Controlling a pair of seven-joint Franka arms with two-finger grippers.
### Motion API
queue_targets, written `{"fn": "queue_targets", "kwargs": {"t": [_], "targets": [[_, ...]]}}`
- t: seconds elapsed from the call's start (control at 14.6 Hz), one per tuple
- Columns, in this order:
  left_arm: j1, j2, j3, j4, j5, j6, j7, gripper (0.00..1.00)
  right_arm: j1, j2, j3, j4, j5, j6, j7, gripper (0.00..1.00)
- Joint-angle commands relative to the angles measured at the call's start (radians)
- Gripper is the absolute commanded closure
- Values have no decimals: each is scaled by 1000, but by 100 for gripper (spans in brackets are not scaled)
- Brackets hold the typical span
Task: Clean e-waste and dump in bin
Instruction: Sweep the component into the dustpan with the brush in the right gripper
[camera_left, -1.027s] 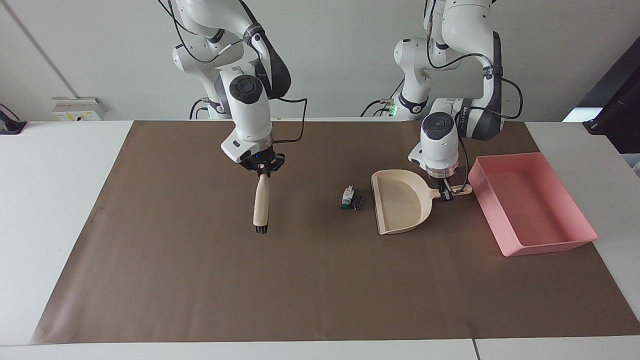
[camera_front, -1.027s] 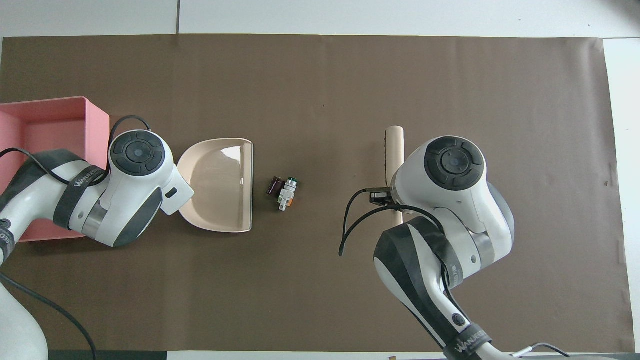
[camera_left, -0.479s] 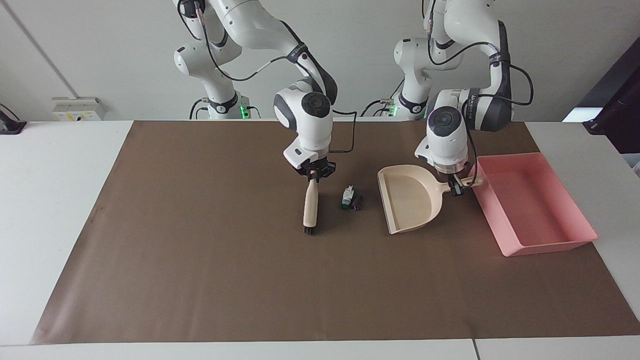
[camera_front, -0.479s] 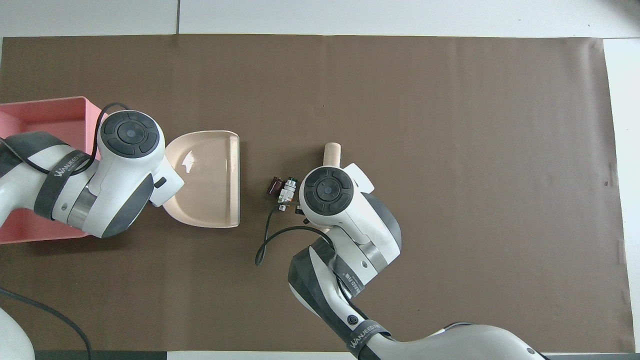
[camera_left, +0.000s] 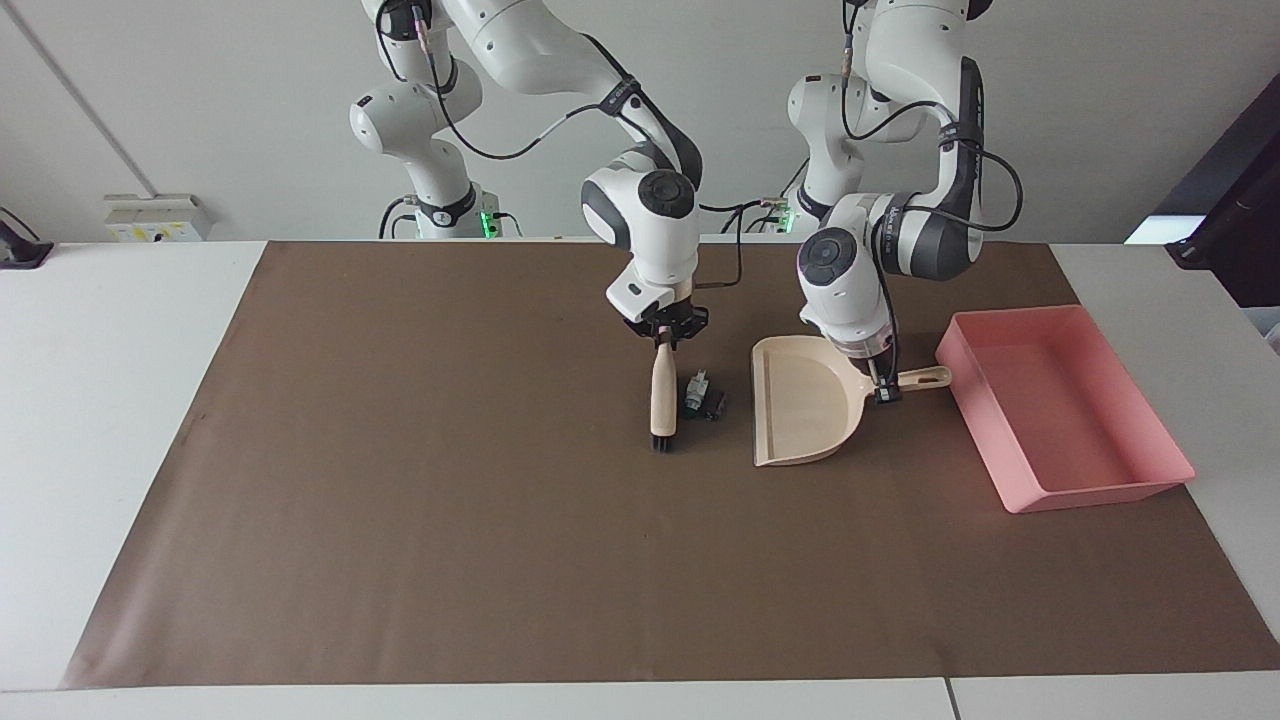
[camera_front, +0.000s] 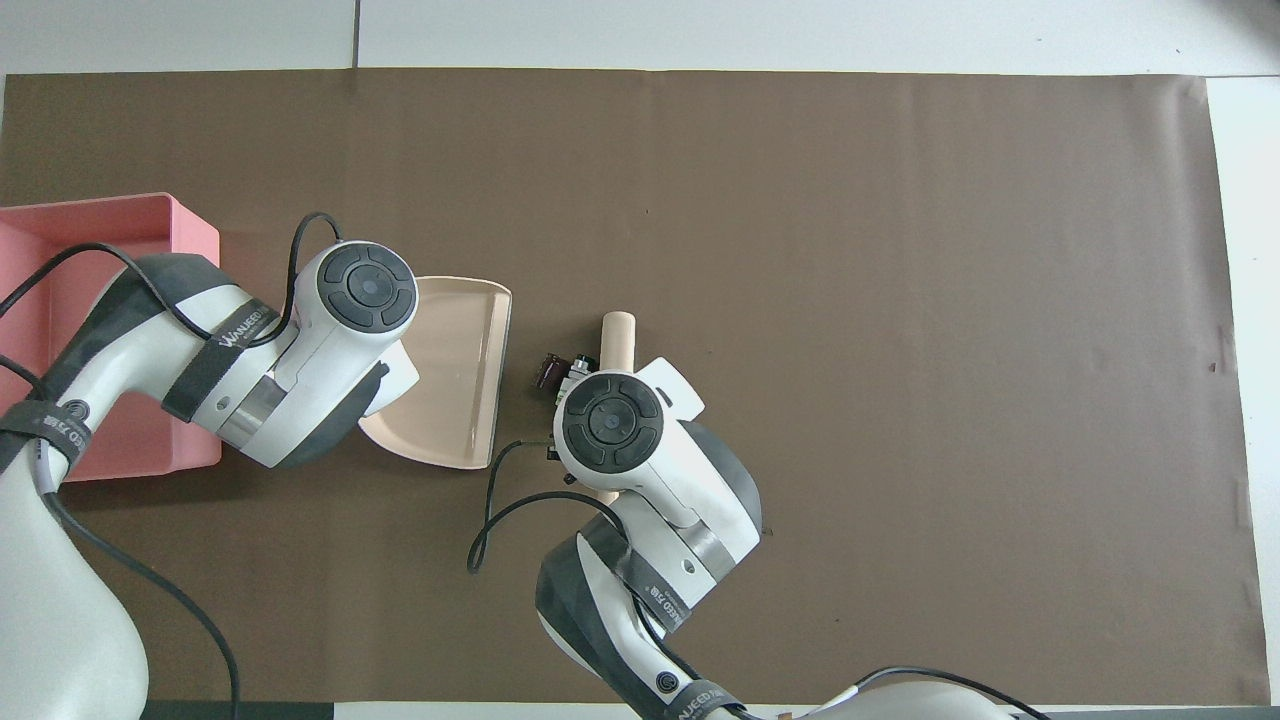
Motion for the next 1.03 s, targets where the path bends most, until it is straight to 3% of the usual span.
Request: {"fn": "queue_targets", "kwargs": {"t": [0.0,0.27,0.62,0.96], "targets": [[-24,22,7,20,11,-5,-10,100,-6,3,10,-33,26,26,-69,100],[-33,20,5,14,9,-8,-13,100,-6,43,61,-39,191,184,-179,100],[-31,16,5,-3,6,-8,-21,100,1,66,131,-2,628,384,-400,100],[-12,6,4,-39,-47,82,-16,100,7,54,130,12,655,363,-399,100]]}}
